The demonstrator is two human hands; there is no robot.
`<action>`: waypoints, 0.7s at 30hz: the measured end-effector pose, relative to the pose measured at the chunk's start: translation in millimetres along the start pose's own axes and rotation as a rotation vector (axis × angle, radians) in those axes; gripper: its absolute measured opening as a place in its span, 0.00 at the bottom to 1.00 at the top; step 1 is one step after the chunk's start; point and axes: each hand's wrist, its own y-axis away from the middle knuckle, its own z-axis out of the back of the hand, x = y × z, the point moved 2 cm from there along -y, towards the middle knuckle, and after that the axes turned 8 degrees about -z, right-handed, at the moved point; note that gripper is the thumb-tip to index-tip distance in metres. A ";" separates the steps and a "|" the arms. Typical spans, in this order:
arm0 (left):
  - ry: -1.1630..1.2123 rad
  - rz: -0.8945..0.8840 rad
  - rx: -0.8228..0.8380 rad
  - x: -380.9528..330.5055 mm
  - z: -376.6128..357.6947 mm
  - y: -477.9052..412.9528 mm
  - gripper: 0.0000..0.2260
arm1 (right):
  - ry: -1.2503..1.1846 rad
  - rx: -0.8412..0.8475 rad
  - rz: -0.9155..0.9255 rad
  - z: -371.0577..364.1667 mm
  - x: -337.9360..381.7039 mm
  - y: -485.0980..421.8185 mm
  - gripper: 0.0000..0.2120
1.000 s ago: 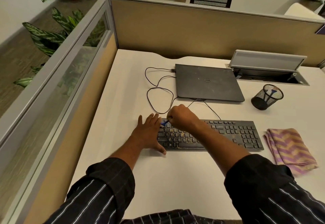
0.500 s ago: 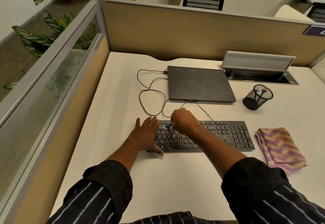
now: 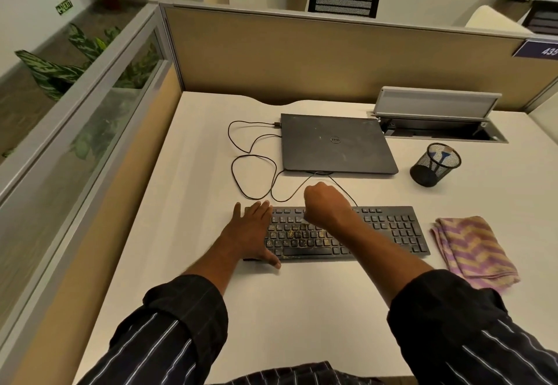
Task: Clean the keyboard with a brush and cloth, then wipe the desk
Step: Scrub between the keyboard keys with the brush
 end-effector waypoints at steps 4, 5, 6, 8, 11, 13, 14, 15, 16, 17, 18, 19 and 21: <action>-0.038 -0.017 -0.014 -7.4 1.8 -4.2 0.64 | -0.060 0.013 0.041 3.5 0.3 -3.8 0.07; -0.045 -0.023 -0.027 -9.6 2.2 -5.9 0.63 | -0.089 0.034 0.069 2.0 2.0 -5.4 0.06; -0.045 -0.028 -0.037 -11.3 2.3 -7.0 0.63 | -0.104 0.059 0.096 0.6 4.0 -5.6 0.06; -0.032 -0.036 -0.039 -13.9 2.1 -9.8 0.63 | -0.087 0.085 0.123 -2.6 1.9 -4.0 0.08; -0.029 -0.044 -0.029 -16.5 2.1 -11.7 0.64 | -0.006 0.043 0.055 -4.0 -15.8 -0.3 0.11; -0.035 -0.046 -0.030 -17.4 2.1 -12.0 0.64 | 0.002 0.007 -0.005 -0.2 -26.7 -0.2 0.09; -0.041 -0.046 -0.033 -18.0 2.2 -12.1 0.64 | -0.016 0.002 -0.022 2.4 -29.3 -1.1 0.07; -0.049 -0.048 -0.036 -19.4 2.3 -13.0 0.63 | -0.044 0.003 -0.024 4.1 -30.6 -3.0 0.05; -0.052 -0.049 -0.039 -21.2 2.7 -13.8 0.63 | -0.076 0.013 -0.015 5.5 -29.5 -4.6 0.05; -0.046 -0.050 -0.041 -23.4 3.1 -15.2 0.63 | -0.105 0.025 0.006 6.1 -27.3 -5.9 0.06; -0.033 -0.053 -0.045 -25.6 3.2 -16.7 0.63 | -0.126 0.035 0.028 5.8 -24.6 -6.5 0.07; -0.019 -0.057 -0.050 -27.6 3.4 -17.9 0.63 | -0.138 0.042 0.048 3.8 -22.7 -7.0 0.08; -0.004 -0.072 -0.053 -32.2 4.3 -20.5 0.63 | -0.108 0.062 0.047 -0.8 -25.3 -4.9 0.07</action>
